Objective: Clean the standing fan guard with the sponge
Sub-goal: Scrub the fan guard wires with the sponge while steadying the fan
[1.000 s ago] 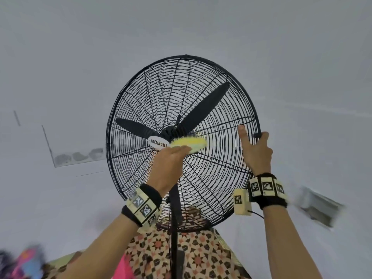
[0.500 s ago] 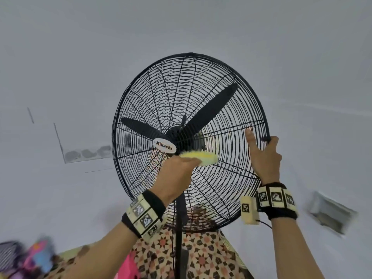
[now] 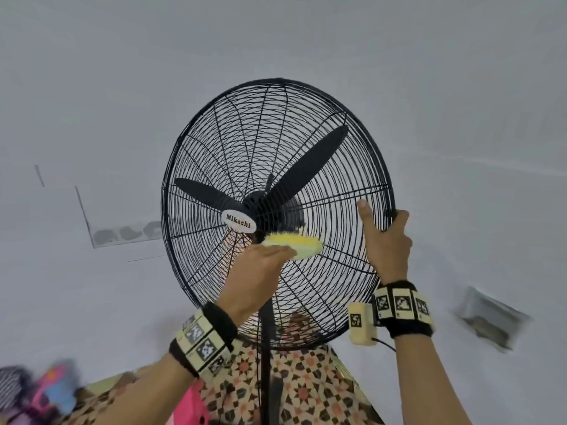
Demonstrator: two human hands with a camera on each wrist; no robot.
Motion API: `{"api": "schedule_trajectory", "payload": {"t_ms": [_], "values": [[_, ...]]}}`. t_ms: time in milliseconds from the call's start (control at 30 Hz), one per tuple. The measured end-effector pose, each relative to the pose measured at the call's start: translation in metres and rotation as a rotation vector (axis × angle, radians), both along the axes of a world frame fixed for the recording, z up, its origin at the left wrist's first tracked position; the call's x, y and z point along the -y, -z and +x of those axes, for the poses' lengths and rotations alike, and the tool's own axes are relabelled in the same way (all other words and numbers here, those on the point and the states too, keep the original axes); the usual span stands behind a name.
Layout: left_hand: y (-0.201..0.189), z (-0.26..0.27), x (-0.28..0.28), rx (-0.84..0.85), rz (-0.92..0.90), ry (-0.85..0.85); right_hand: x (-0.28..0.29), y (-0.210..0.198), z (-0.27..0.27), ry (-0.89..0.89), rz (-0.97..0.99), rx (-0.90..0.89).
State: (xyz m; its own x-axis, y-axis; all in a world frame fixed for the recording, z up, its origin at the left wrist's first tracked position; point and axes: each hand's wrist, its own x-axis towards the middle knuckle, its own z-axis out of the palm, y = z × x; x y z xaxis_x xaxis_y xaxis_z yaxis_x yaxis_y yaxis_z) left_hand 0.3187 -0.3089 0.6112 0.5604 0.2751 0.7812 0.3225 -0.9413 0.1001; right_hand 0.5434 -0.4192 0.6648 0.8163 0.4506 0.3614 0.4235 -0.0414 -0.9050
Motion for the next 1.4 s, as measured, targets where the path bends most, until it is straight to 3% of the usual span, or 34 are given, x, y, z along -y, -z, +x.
{"api": "schedule_trajectory", "payload": {"t_ms": [200, 300, 433, 633, 733, 867, 1000, 1100, 1233, 1400], "values": [[-0.053, 0.003, 0.001, 0.181, 0.017, -0.047, 0.003, 0.001, -0.003, -0.024, -0.015, 0.035], [-0.037, 0.014, 0.003, 0.085, 0.057, -0.049, 0.000, 0.001, -0.004, -0.027, -0.021, 0.048], [-0.005, -0.005, 0.014, -0.052, -0.040, -0.005, 0.000, 0.003, 0.000, -0.011, -0.028, 0.034], [-0.045, 0.002, 0.016, 0.148, -0.021, 0.016, 0.000, 0.000, -0.006, -0.020, -0.023, 0.030], [-0.038, 0.013, 0.025, 0.056, 0.042, 0.028, 0.001, -0.002, -0.007, -0.036, -0.024, 0.028], [-0.027, -0.004, 0.025, -0.087, -0.068, 0.077, 0.003, -0.003, -0.004, -0.046, -0.056, 0.012], [-0.068, 0.006, 0.014, 0.153, -0.036, 0.035, 0.003, -0.002, -0.007, -0.046, -0.050, 0.023], [-0.072, 0.020, 0.017, 0.037, 0.056, -0.008, 0.003, -0.005, -0.006, -0.065, -0.038, 0.021], [-0.035, 0.012, 0.030, -0.215, -0.058, -0.001, 0.006, -0.006, -0.001, -0.082, -0.072, -0.012], [-0.043, 0.010, 0.028, -0.064, -0.206, 0.077, 0.010, -0.008, 0.000, -0.122, -0.104, -0.005]]}}
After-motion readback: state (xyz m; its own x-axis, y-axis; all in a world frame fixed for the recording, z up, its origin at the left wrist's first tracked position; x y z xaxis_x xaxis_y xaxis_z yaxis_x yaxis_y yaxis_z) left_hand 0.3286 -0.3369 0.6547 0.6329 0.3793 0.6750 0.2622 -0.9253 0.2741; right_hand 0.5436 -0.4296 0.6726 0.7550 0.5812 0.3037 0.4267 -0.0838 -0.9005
